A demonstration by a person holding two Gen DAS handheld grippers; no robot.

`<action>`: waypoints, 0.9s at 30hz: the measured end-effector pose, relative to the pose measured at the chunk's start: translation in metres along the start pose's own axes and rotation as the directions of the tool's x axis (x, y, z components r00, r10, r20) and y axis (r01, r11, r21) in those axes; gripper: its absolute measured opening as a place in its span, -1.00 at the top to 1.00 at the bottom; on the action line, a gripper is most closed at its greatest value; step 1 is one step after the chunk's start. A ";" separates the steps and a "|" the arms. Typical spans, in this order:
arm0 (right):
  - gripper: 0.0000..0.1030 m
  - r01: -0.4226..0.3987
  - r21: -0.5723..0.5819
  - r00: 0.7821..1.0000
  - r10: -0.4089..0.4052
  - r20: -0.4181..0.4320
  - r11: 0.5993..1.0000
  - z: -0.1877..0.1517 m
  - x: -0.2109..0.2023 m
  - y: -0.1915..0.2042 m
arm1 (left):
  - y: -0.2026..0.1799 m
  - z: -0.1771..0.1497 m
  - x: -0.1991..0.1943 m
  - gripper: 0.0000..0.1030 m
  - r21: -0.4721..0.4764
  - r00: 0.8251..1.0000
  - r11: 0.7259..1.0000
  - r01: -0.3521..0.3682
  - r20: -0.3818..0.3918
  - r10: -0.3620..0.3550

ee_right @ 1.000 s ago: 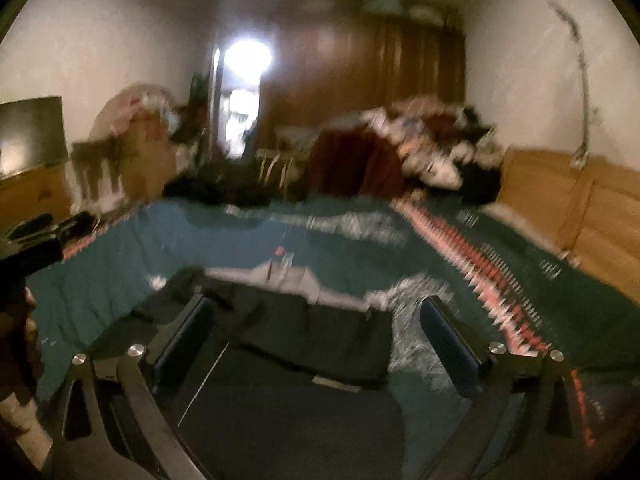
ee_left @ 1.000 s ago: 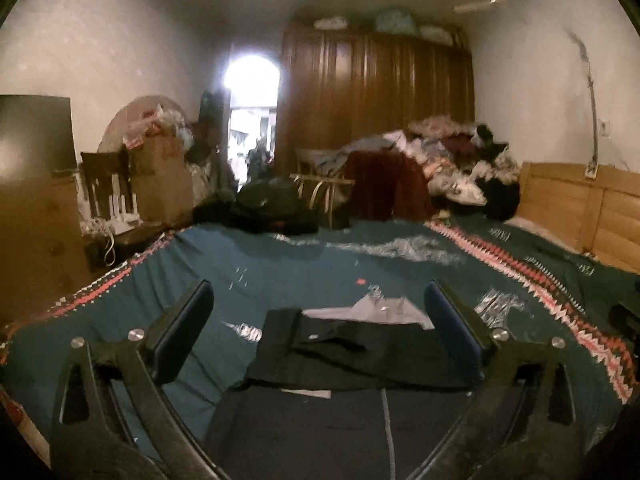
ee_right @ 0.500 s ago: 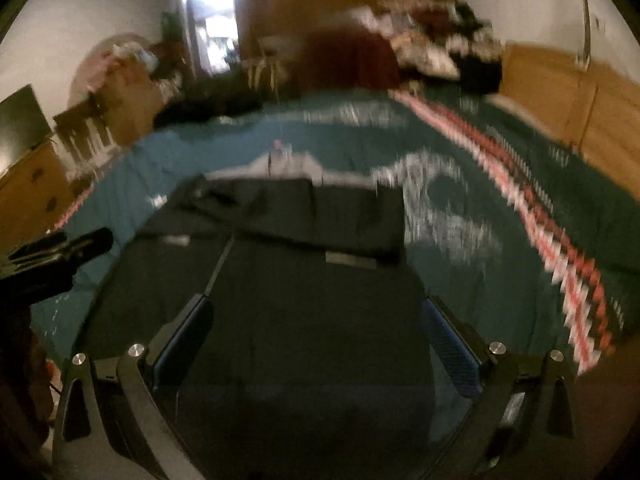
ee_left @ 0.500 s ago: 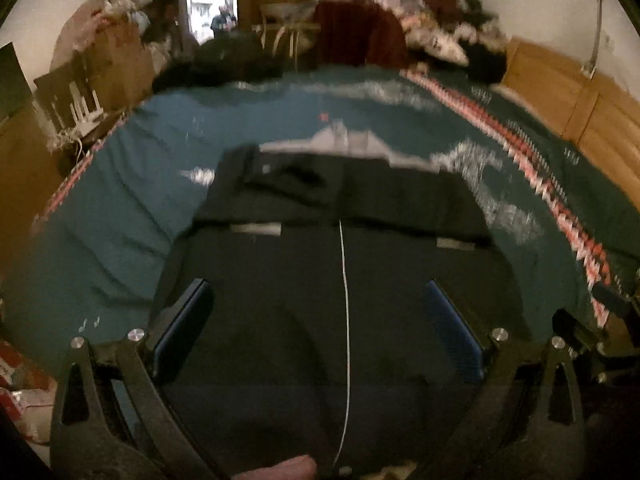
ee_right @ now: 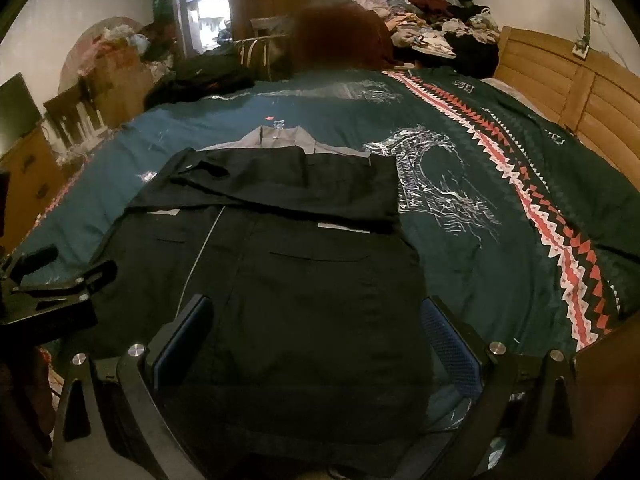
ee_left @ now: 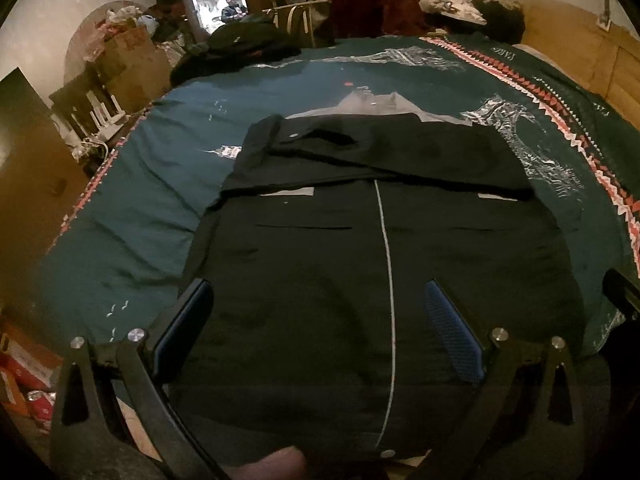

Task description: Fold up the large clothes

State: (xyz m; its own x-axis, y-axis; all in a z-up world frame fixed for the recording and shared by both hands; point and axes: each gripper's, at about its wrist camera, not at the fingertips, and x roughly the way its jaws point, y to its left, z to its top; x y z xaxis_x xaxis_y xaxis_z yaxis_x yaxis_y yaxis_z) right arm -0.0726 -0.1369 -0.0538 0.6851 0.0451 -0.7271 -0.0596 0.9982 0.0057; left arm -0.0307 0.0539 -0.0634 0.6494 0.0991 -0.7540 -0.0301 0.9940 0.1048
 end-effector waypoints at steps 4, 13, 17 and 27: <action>-1.00 0.001 -0.011 1.000 -0.001 -0.008 1.000 0.000 0.003 0.004 | 0.001 0.001 -0.001 -1.00 0.003 1.000 1.000 -0.014 0.012 0.014; -1.00 0.007 -0.027 1.000 -0.007 -0.016 1.000 0.003 0.007 0.010 | 0.003 0.002 0.004 -1.00 0.002 1.000 1.000 -0.007 0.003 0.007; -1.00 0.007 -0.035 1.000 -0.008 -0.018 0.999 0.003 0.009 0.012 | 0.005 0.002 0.006 -1.00 0.005 1.000 1.000 0.006 0.002 -0.006; -1.00 -0.126 -0.057 0.975 0.113 -0.191 0.990 -0.038 0.029 -0.066 | 0.119 -0.044 0.040 -1.00 -0.109 0.992 0.986 0.126 -0.005 -0.127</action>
State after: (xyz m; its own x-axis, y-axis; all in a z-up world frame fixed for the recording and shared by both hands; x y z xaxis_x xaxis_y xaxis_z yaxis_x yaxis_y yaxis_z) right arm -0.0761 -0.2029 -0.1015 0.5224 0.1488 -0.8396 -0.1866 0.9807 0.0578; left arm -0.0417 0.1782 -0.1093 0.6440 -0.0279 -0.7645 -0.0306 0.9976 -0.0622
